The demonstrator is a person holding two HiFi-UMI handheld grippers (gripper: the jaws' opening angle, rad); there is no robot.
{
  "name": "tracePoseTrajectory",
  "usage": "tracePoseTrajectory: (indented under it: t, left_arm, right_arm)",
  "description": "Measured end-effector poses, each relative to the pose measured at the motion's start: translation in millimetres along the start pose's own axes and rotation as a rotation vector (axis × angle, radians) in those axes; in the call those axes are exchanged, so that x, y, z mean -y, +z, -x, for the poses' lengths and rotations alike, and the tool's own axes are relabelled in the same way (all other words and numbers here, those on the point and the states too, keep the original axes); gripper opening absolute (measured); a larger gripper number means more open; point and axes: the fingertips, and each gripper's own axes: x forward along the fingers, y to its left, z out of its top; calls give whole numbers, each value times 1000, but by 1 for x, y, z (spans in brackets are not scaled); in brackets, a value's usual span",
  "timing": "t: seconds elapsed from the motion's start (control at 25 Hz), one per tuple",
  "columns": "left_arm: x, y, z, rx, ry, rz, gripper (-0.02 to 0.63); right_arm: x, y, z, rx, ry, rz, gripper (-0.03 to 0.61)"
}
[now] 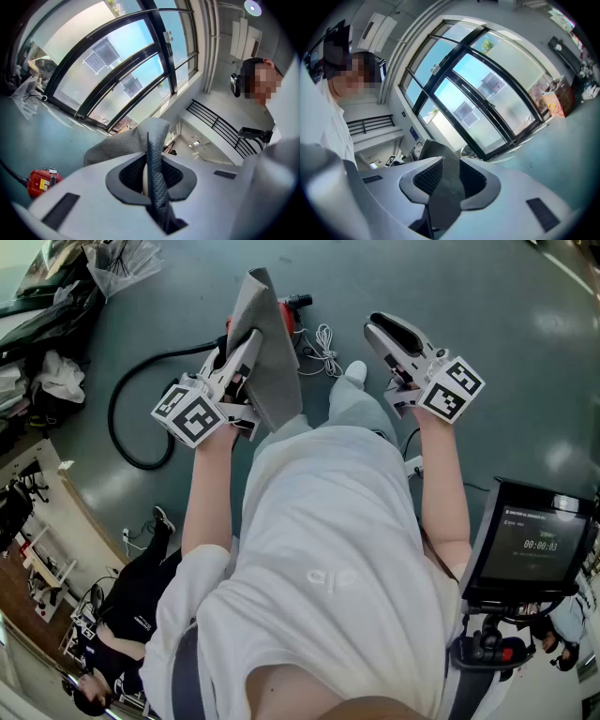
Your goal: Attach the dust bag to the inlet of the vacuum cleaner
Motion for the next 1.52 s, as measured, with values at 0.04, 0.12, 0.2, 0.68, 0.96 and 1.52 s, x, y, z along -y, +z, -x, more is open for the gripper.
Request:
tracePoseTrajectory:
  t: [0.04,0.12,0.2,0.68,0.96,1.52]
  left_arm:
    - [3,-4,1,1,8,-1,32]
    - [9,-10,1,2,21,-3,32]
    - [13,-13,-2,7,31,-2,32]
    - [54,-55,-53,-186,-247,125,131]
    - [65,-73,-52,-302,-318,178,144]
    - [166,168,-84,-142,-474,-305,144]
  right_arm:
    - [-5,-5,-2,-27,23,1,94]
    - [-13,-15,-7,-90,68,8,95]
    - [-21,-26,-17,-160,125,9,256]
    - [-39,-76,-67,-274,329,-136,240]
    - [-44,-79,-40,-192,314,-257,95]
    - [-13,180,41,333,283,8,55]
